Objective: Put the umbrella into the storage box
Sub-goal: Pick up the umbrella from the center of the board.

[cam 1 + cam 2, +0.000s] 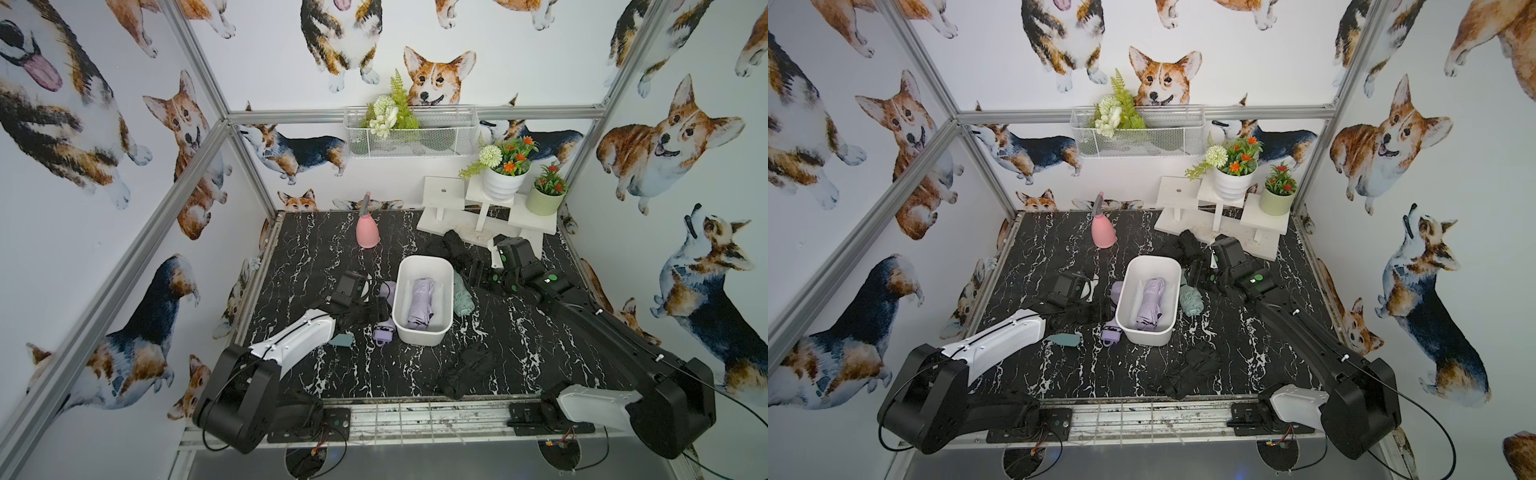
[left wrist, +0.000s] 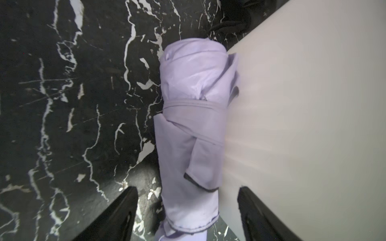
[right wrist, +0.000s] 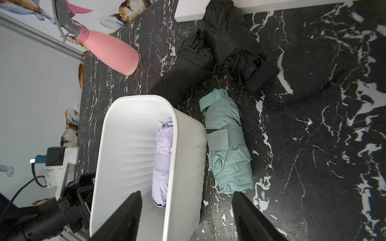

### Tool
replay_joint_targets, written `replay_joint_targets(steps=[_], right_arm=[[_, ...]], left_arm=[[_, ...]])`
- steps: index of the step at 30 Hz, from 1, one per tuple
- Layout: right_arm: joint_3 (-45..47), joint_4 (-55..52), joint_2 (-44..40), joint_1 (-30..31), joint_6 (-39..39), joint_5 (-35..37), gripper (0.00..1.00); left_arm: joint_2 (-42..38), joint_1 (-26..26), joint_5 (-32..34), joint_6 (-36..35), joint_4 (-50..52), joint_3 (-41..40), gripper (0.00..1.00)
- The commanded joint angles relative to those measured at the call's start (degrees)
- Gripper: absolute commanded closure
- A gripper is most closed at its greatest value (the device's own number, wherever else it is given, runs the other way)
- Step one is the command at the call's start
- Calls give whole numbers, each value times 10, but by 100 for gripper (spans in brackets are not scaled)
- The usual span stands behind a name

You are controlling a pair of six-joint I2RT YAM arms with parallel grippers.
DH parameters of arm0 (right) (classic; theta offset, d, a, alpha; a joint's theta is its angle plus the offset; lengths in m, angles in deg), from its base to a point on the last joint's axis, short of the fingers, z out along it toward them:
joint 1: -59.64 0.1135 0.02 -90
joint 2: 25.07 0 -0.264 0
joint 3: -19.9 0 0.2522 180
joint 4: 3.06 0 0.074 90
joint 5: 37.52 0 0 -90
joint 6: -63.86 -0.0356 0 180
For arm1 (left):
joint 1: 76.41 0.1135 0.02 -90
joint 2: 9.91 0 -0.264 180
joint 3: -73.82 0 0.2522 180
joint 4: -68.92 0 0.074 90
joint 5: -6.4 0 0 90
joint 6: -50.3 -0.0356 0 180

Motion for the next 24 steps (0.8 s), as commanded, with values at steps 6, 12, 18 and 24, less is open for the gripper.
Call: replay_joint_targets(steps=[6,12,18,24], right_arm=[[0,1,6,-7,21,-21,26],[7,7,10,-18,24,-29,26],[19,13,21,-25,29,-40,28],[33,24,20,-30,30,-44,28]], left_arm=[[58,30,-73,-8,-60,10,34],[104,30,-106,-7,-88,22,41],[85,30,-68,-14,-65,24,74],[-8,30,5,-35,19,35,83]])
